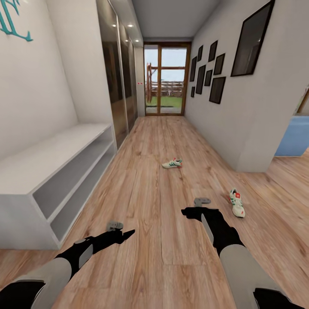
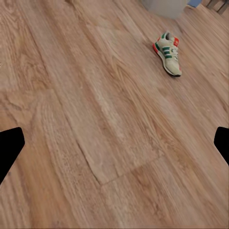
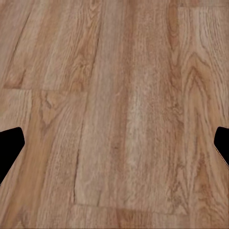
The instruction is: Pick up the two gym shoes and the two sandals from the corridor floor and place them onto the hallstand (shoe rack) in the corridor, making sure they are on the rack and not on the floor. Arrange them so the two gym shoes are next to each other and the two sandals are next to each other.
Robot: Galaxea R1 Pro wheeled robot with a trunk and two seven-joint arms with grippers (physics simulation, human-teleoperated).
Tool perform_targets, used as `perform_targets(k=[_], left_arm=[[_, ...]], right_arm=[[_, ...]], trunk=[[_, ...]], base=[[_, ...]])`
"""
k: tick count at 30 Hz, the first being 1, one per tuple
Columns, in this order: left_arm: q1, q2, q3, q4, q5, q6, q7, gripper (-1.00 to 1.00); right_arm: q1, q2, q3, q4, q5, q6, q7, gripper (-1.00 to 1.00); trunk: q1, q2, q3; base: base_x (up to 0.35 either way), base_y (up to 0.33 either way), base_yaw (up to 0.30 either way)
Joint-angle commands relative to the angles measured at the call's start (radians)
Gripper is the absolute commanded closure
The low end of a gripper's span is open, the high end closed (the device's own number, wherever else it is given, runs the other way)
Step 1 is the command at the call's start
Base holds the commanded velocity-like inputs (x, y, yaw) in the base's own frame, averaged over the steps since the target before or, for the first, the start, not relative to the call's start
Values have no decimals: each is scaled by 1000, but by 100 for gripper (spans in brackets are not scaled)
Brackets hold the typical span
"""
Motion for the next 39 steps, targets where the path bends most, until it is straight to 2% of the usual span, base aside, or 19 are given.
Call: perform_targets(k=[1, 25, 39], left_arm=[[-1, 0, -4, 1, 5, -5, -2, -100], [-1, 0, -4, 1, 5, -5, -2, -100], [-1, 0, -4, 1, 5, -5, -2, -100]], right_arm=[[0, 1, -6, -2, 11, 4, 9, -100], [0, 1, -8, -2, 10, 4, 9, -100], [0, 1, -7, -2, 10, 4, 9, -100]], trunk=[[0, 0, -1], [0, 0, -1], [0, 0, -1]], base=[[349, 0, 0], [348, 0, -7], [348, 0, -194]])
